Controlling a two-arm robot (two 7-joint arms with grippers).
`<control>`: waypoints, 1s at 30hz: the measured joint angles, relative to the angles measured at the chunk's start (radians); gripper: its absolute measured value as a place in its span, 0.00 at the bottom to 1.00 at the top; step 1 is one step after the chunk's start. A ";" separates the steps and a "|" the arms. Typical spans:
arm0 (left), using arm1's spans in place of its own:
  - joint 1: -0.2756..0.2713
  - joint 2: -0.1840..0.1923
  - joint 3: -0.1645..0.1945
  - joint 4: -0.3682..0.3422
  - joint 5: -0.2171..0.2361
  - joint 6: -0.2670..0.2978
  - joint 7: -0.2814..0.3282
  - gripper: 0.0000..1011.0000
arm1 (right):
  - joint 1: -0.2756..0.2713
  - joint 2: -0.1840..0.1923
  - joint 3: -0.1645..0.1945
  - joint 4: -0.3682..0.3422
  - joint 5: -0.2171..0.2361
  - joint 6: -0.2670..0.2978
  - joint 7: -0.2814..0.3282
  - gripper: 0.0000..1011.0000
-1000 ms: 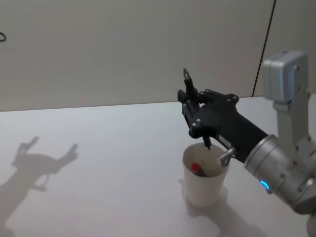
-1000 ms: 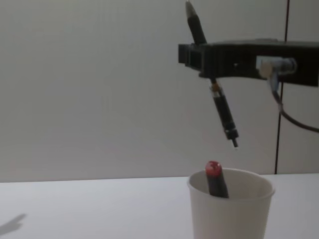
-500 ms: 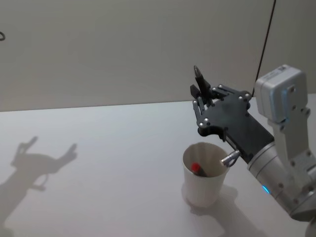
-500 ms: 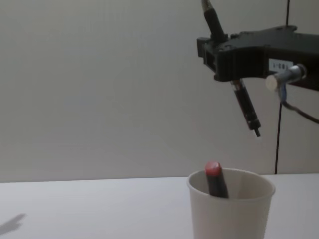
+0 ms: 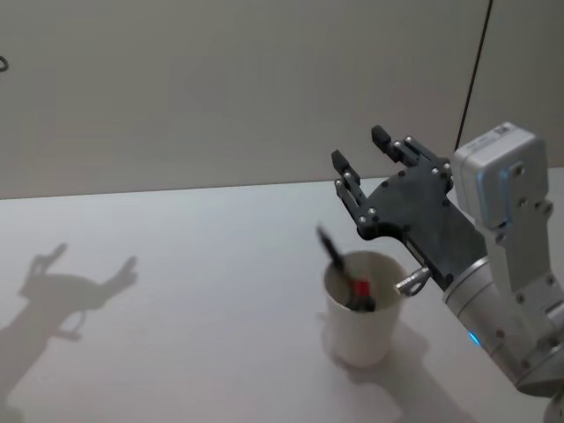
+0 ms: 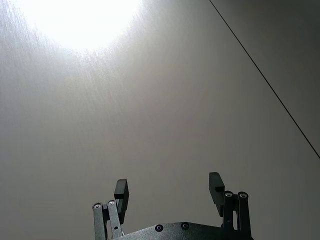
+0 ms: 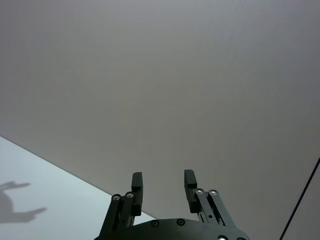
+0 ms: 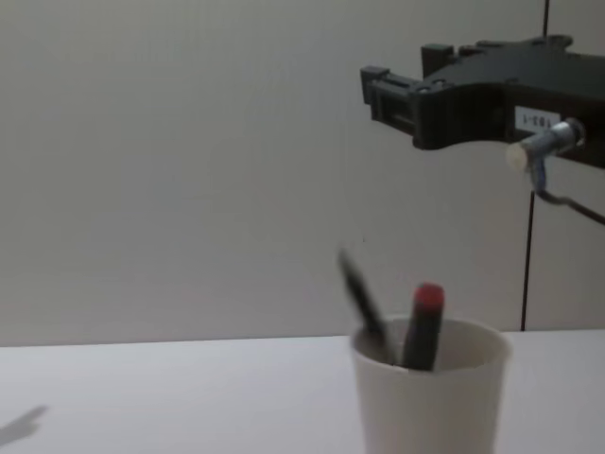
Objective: Place the pen into the pen holder.
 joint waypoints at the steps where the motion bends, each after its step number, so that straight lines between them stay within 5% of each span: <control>1: 0.000 0.000 0.000 0.000 0.000 0.000 0.000 0.99 | 0.000 0.000 0.000 0.000 -0.003 -0.001 -0.001 0.48; 18: 0.000 0.000 0.000 0.000 0.000 0.000 0.000 0.99 | -0.003 -0.002 -0.001 0.001 -0.021 -0.007 -0.007 0.97; 30: 0.000 0.000 0.000 0.000 0.000 0.000 0.000 0.99 | -0.021 0.038 0.038 -0.022 -0.013 -0.007 -0.042 0.99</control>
